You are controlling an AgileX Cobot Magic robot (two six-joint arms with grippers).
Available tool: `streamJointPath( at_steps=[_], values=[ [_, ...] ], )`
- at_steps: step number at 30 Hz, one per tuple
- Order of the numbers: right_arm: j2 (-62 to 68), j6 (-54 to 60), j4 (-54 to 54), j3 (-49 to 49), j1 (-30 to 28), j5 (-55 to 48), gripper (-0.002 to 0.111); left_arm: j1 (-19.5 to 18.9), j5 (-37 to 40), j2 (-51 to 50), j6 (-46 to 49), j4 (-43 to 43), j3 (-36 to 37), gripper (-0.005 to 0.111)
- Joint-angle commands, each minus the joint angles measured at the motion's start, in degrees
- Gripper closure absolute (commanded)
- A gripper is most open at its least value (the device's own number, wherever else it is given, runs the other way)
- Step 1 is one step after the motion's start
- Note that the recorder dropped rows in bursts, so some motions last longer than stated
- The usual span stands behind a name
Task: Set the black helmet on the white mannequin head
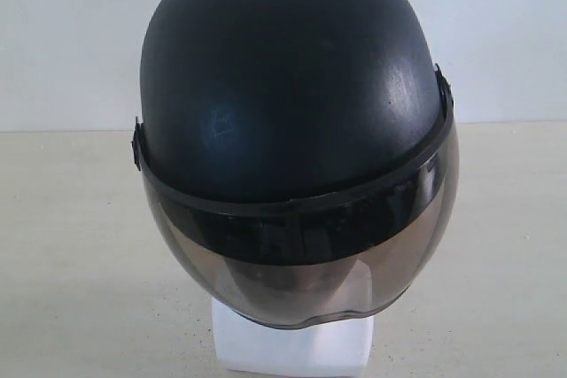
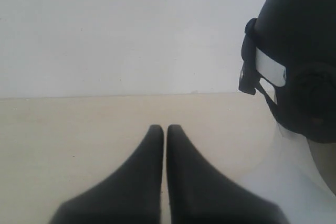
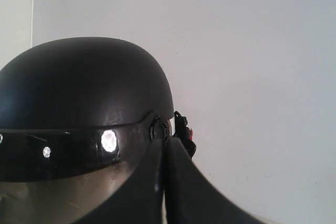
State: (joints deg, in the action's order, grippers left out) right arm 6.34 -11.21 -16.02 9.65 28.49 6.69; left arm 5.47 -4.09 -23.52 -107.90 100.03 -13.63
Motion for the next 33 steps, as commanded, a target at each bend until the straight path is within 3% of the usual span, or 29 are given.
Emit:
streamJointPath(
  at_steps=[1, 6, 13, 17, 25, 33],
  values=[
    [-0.36, -0.24, 0.04, -0.16, 0.07, 0.47, 0.108, 0.19, -0.4, 0.28, -0.53, -0.08, 0.22, 0.102],
    [-1.74, -0.01, 0.04, -0.16, -1.5, 0.47, 0.108, 0.19, -0.4, 0.28, -0.53, -0.08, 0.22, 0.102],
    [-5.87, -4.99, 0.81, -0.27, -18.67, -7.87, 0.108, 0.19, -0.4, 0.28, -0.53, -0.08, 0.22, 0.102],
    [-5.64, -4.99, 0.81, -0.27, -23.94, -12.31, 0.108, 0.19, -0.4, 0.28, -0.53, -0.08, 0.22, 0.102],
    [-5.9, -2.31, 2.09, -3.26, -24.46, -17.41, 0.108, 0.19, -0.4, 0.28, -0.53, -0.08, 0.22, 0.102],
    [-6.34, 17.12, 20.75, -9.65, -24.46, -14.5, 0.108, 0.19, -0.4, 0.28, -0.53, -0.08, 0.22, 0.102]
  ],
)
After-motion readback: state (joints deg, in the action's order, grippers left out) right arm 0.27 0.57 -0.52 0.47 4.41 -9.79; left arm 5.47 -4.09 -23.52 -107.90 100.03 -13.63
